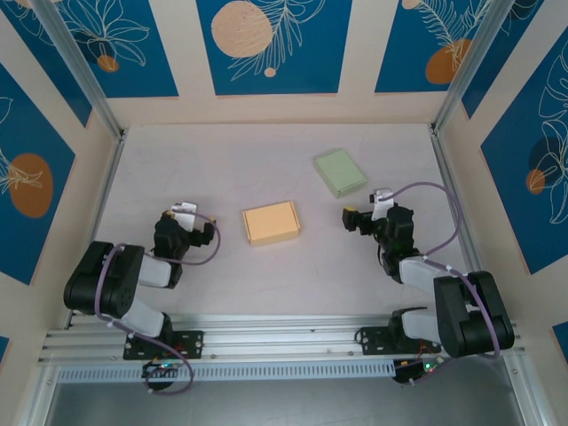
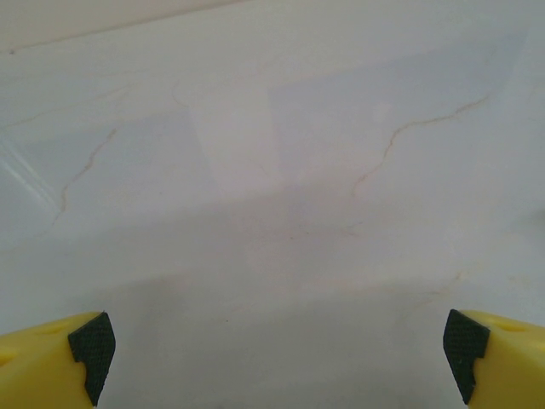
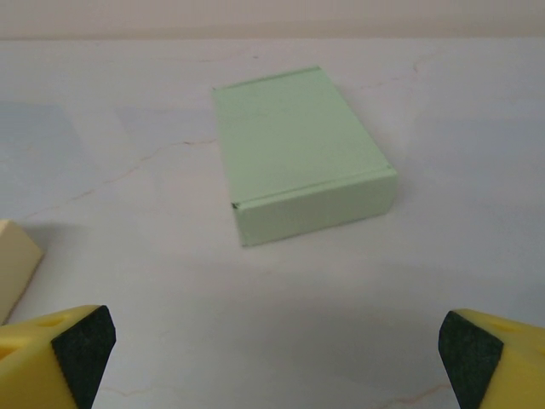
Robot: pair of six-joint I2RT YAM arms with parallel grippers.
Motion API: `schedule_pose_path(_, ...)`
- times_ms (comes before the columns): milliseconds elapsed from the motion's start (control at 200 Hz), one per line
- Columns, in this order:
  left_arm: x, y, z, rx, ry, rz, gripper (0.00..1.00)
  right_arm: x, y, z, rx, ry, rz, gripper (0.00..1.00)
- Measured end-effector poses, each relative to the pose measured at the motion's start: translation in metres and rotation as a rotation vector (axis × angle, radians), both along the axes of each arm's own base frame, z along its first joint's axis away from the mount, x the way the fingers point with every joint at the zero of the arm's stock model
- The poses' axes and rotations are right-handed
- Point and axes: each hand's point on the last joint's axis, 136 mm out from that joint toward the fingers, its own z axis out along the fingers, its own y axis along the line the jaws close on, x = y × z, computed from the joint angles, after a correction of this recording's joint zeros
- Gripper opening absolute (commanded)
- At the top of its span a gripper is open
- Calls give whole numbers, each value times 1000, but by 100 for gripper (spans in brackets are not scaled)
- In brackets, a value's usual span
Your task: Fold the paper box
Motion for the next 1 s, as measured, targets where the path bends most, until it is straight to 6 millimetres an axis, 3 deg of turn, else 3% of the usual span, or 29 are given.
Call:
schedule_pose_path(120,15,0,13,-5,-21,-1,100,-6,14,3,-2,-20,75,99)
schedule_pose_path(255,36,14,30,-38,-38,47,100,-6,19,5,0,-31,97,99)
schedule_pose_path(365,36,19,27,-50,-20,66,100,-4,16,8,-27,-52,95,99)
schedule_pose_path(550,33,19,19,-54,16,66,100,11,-21,6,-8,-75,-15,99)
schedule_pose_path(615,33,19,19,-54,17,66,100,15,-30,-6,0,-60,-41,99)
schedule_pose_path(775,33,19,19,-54,18,66,100,20,-32,-44,24,63,-53,99)
schedule_pose_path(900,33,19,19,-55,18,64,100,41,-42,-24,34,29,-111,99)
schedule_pose_path(1000,33,19,19,-55,18,63,100,46,-45,-19,30,16,-137,99)
